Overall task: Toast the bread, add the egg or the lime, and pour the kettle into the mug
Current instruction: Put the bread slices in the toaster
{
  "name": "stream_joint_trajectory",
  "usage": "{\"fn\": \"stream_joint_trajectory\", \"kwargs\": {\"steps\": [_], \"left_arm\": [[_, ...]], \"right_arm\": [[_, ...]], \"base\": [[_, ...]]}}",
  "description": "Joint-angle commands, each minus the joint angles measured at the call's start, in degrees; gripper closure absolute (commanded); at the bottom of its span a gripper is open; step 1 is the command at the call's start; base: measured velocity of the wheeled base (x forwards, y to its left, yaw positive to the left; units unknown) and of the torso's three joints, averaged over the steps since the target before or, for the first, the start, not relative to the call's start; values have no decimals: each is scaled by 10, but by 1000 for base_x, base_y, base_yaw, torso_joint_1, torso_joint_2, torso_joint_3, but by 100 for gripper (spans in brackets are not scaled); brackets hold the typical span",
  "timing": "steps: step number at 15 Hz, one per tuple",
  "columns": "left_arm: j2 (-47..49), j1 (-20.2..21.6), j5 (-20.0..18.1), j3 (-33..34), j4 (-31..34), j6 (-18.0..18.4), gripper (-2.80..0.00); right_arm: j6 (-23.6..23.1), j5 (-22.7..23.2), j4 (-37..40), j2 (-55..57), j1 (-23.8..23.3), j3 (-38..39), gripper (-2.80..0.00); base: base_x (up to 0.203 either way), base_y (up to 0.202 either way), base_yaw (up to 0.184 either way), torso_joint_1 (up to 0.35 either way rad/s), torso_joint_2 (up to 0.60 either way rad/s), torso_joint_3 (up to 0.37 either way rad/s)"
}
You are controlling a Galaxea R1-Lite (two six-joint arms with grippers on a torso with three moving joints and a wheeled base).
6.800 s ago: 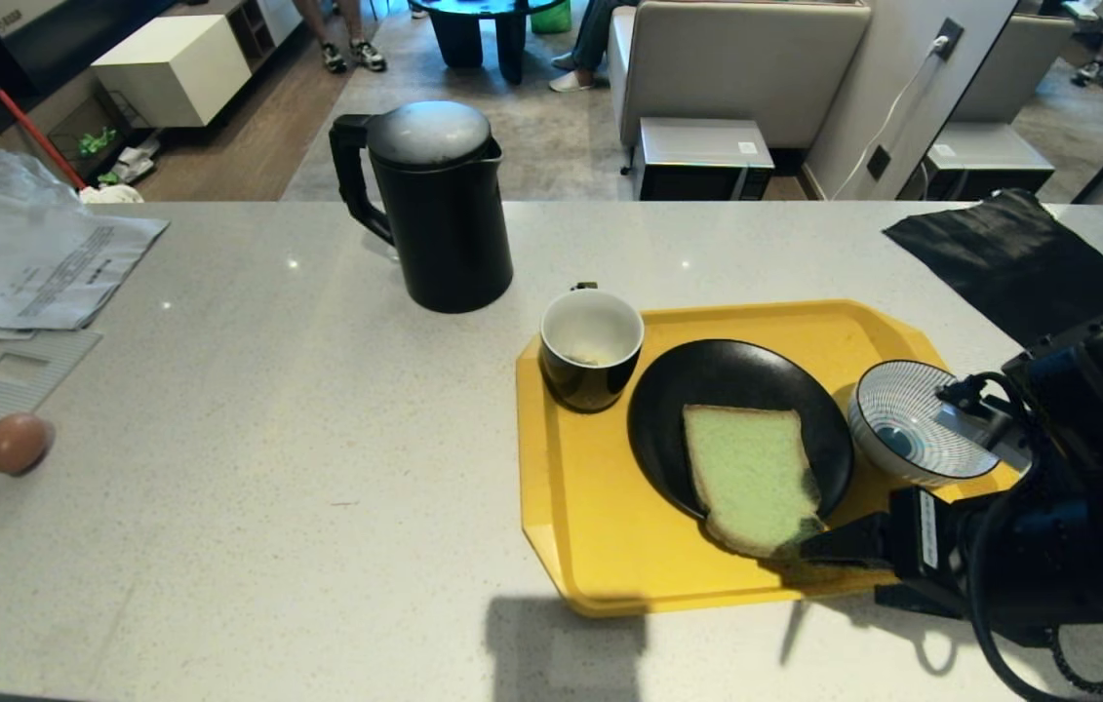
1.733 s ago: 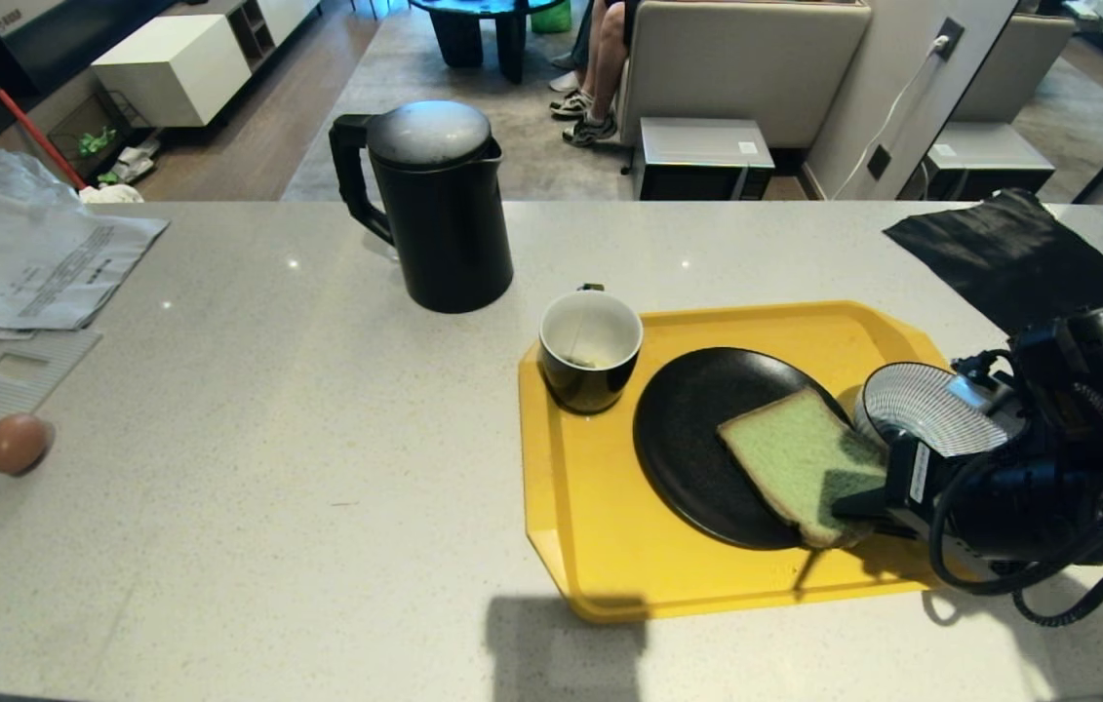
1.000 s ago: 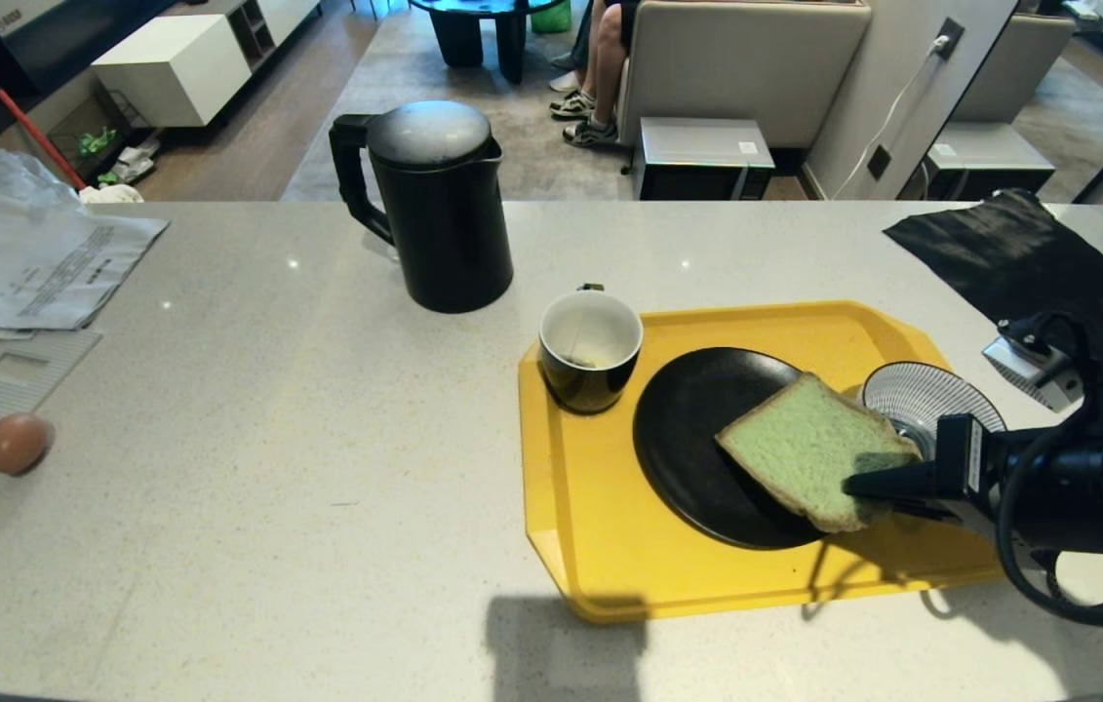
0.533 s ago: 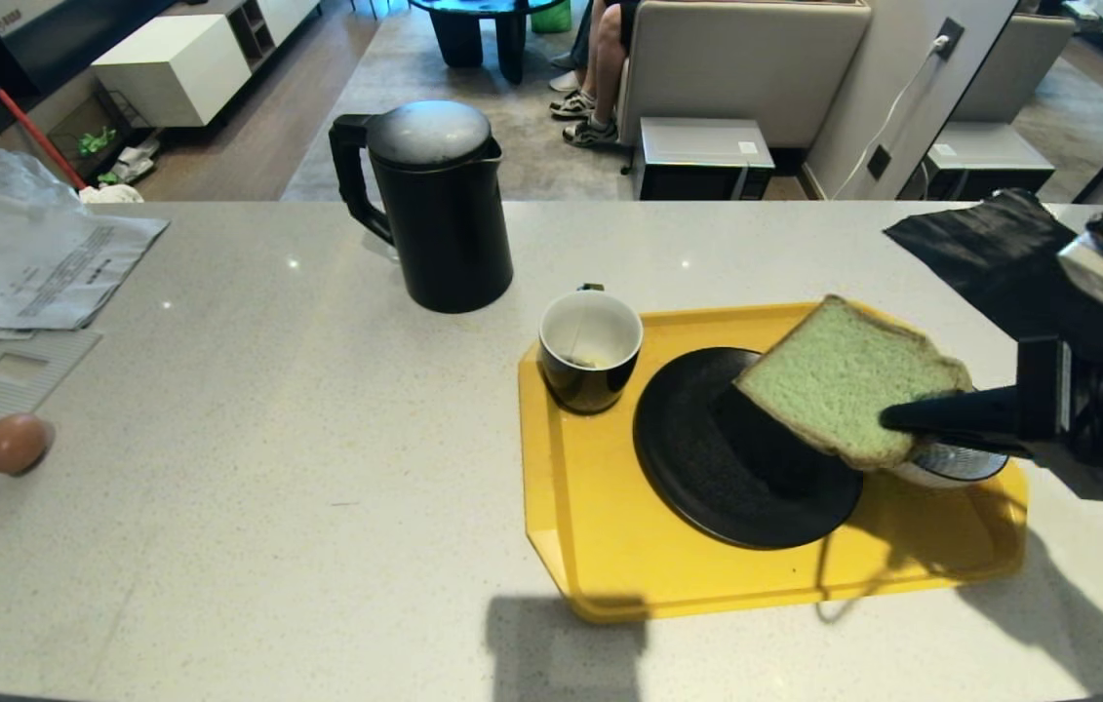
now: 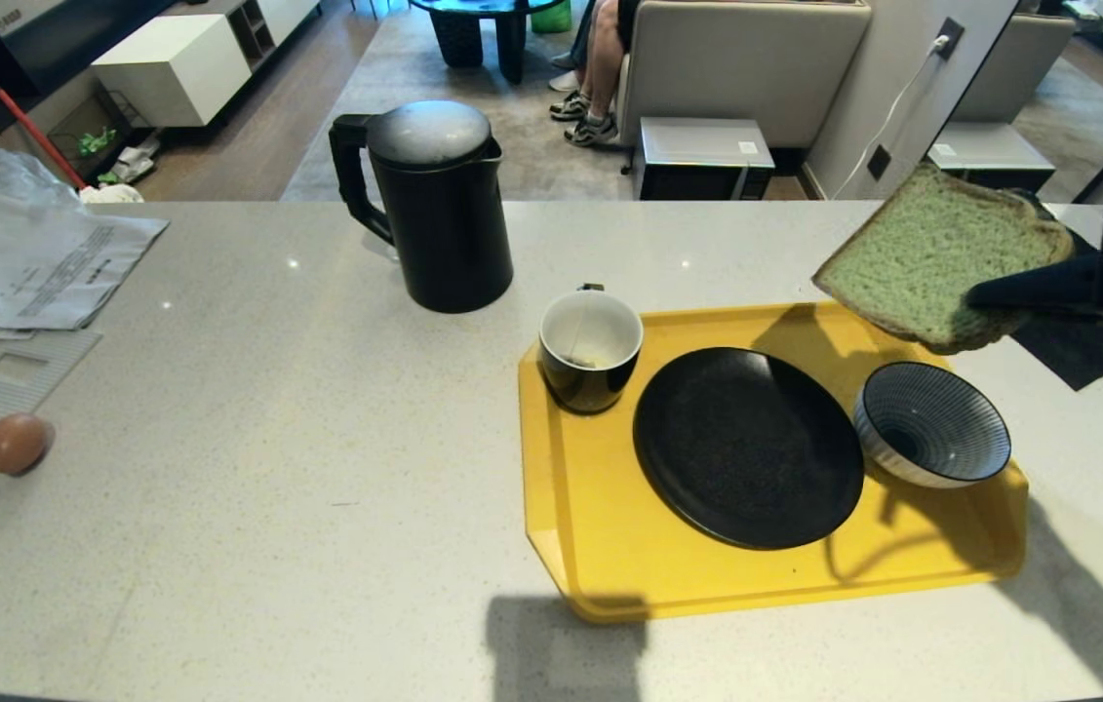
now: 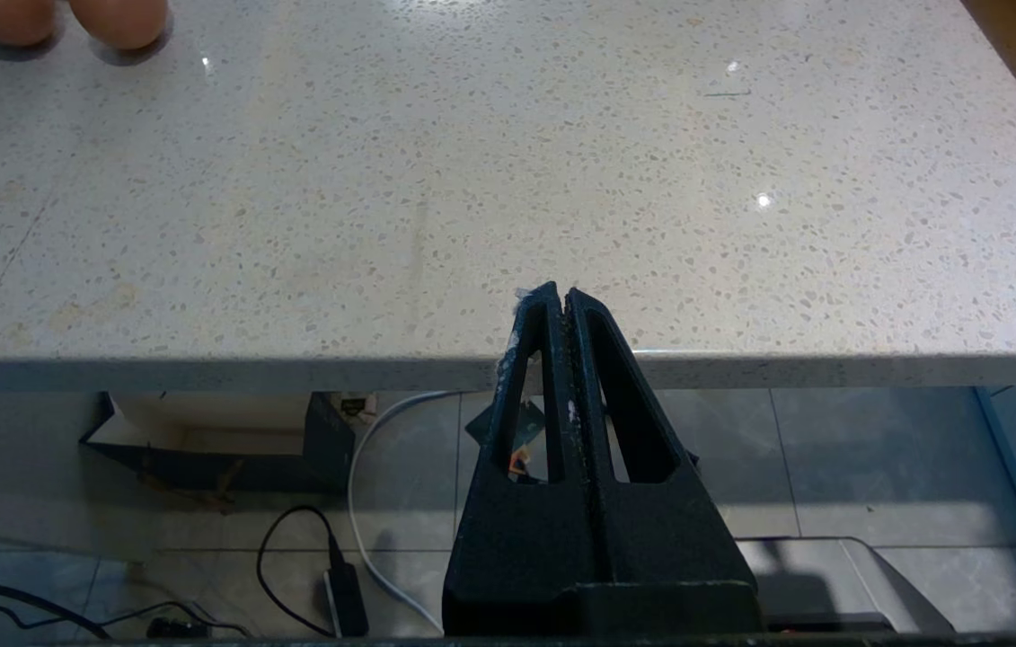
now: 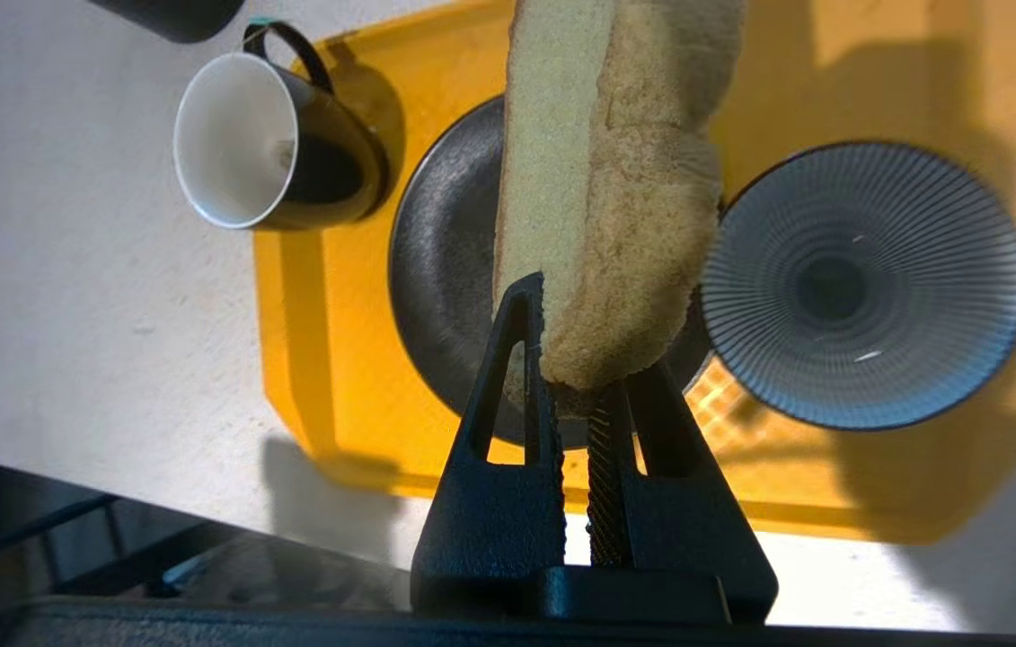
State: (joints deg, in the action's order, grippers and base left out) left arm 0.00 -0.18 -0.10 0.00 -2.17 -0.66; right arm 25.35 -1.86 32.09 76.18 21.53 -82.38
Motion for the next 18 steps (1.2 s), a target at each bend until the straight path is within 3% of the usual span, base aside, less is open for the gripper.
{"fn": "stream_joint_trajectory", "kwargs": {"steps": [1, 3, 9, 13, 18], "left_arm": [[0, 0, 0, 8, 0, 0, 0], [0, 1, 0, 8, 0, 0, 0], [0, 0, 0, 8, 0, 0, 0], [0, 0, 0, 8, 0, 0, 0], [0, 0, 0, 8, 0, 0, 0]], "right_arm": [[-9, -3, 41, 2, 0, -40, 0], [-26, -4, 44, -4, 1, -43, 0], [-172, -17, 49, -14, 0, -98, 0], [-296, -45, 49, -44, -1, -98, 0], [-487, -66, 56, -51, -3, -86, 0]], "base": [[0, 0, 0, 0, 0, 0], [0, 0, 0, 0, 0, 0], [0, 0, 0, 0, 0, 0], [0, 0, 0, 0, 0, 0], [0, 0, 0, 0, 0, 0]]}}
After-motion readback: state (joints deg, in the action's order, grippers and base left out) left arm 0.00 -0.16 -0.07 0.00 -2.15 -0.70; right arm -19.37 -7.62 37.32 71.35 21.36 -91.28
